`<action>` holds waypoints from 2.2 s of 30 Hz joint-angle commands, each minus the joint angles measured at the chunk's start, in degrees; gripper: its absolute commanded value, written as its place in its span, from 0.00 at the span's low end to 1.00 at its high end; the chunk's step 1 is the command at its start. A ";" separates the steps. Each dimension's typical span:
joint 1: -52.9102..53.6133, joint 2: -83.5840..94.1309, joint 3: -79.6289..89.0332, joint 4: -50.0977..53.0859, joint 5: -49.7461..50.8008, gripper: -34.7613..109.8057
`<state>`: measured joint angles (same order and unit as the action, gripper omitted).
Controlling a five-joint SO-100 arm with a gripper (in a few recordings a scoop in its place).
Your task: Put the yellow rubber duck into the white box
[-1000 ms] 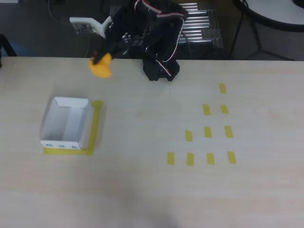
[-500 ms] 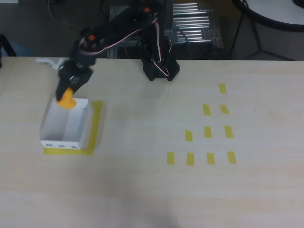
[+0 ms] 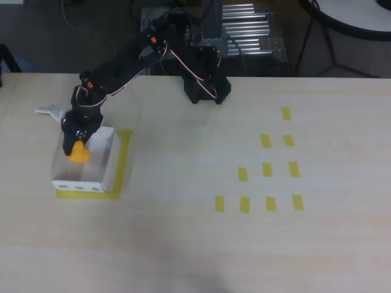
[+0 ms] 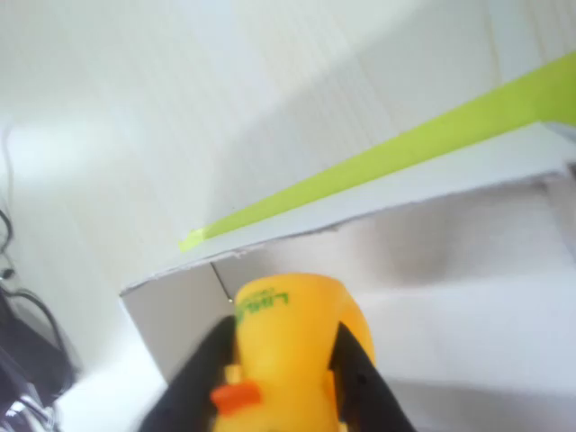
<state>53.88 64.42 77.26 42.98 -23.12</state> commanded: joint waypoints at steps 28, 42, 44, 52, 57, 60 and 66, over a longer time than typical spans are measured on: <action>-57.39 114.43 48.78 10.46 27.86 0.24; -54.23 126.74 98.35 14.77 28.65 0.24; -53.96 126.74 98.17 15.47 29.44 0.24; -53.70 126.74 97.29 18.54 29.71 0.24; -53.70 126.74 97.29 18.54 29.62 0.24; -53.70 126.74 97.29 18.54 29.62 0.24; -53.70 126.74 97.29 18.54 29.62 0.24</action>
<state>-0.79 188.26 174.20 60.91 5.54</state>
